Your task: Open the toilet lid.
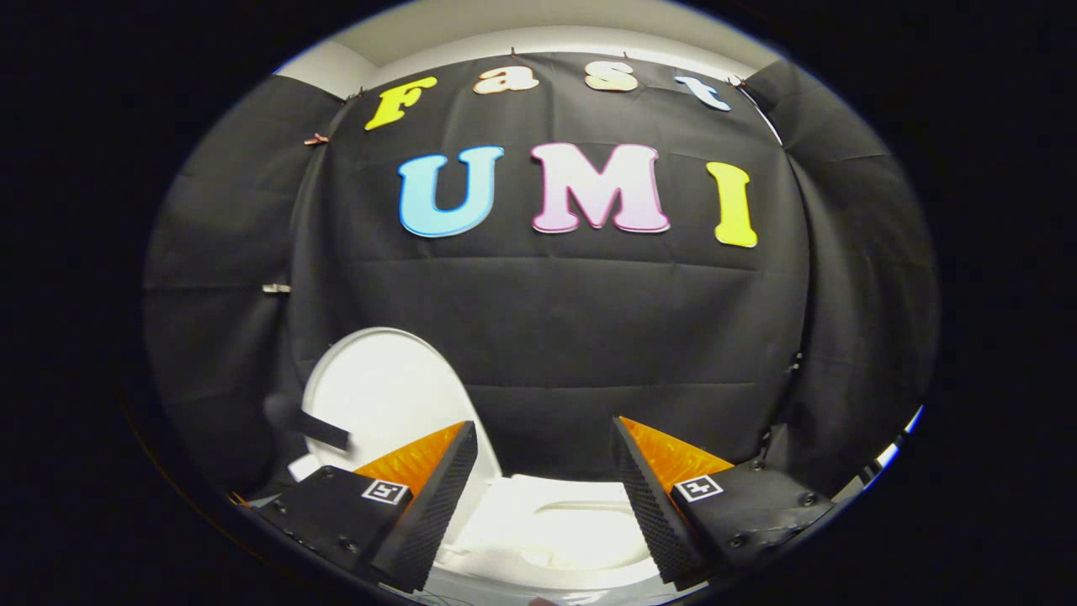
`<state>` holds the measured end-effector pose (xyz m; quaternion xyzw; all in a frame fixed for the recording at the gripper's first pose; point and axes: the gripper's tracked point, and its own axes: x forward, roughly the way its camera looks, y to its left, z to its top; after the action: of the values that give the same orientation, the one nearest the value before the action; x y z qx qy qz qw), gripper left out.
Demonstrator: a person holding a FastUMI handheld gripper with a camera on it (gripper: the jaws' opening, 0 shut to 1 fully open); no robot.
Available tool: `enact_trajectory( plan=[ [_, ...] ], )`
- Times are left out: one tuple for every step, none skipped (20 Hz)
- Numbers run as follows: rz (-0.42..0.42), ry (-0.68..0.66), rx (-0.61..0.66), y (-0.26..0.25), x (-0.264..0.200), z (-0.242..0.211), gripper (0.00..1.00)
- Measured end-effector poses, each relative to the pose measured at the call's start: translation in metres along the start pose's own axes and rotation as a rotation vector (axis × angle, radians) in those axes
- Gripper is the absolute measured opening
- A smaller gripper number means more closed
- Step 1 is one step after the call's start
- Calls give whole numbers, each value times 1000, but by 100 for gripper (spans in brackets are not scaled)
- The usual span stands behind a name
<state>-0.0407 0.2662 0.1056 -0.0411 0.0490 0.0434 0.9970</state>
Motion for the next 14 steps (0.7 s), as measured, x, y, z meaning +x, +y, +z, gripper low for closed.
enact_trajectory(
  plan=[
    [-18, 6, -18, -19, 6, -9, 99],
    [-33, 10, -35, -36, 11, -17, 99],
    [-47, 9, -47, -54, 16, -23, 99],
    [-54, 9, -59, -68, 20, -30, 99],
    [-64, -1, -71, -82, 23, -34, 99],
    [-73, -13, -81, -95, 25, -38, 99],
    [-79, -29, -82, -105, 28, -39, 99],
    [-79, -44, -79, -111, 31, -39, 99],
    [-77, -58, -75, -117, 34, -42, 99],
    [-77, -59, -74, -123, 37, -47, 99],
    [-82, -60, -73, -129, 38, -53, 99],
    [-85, -57, -67, -135, 41, -58, 99],
    [-90, -52, -55, -140, 43, -64, 99],
    [-86, -49, -47, -141, 44, -69, 99]
  ],
)
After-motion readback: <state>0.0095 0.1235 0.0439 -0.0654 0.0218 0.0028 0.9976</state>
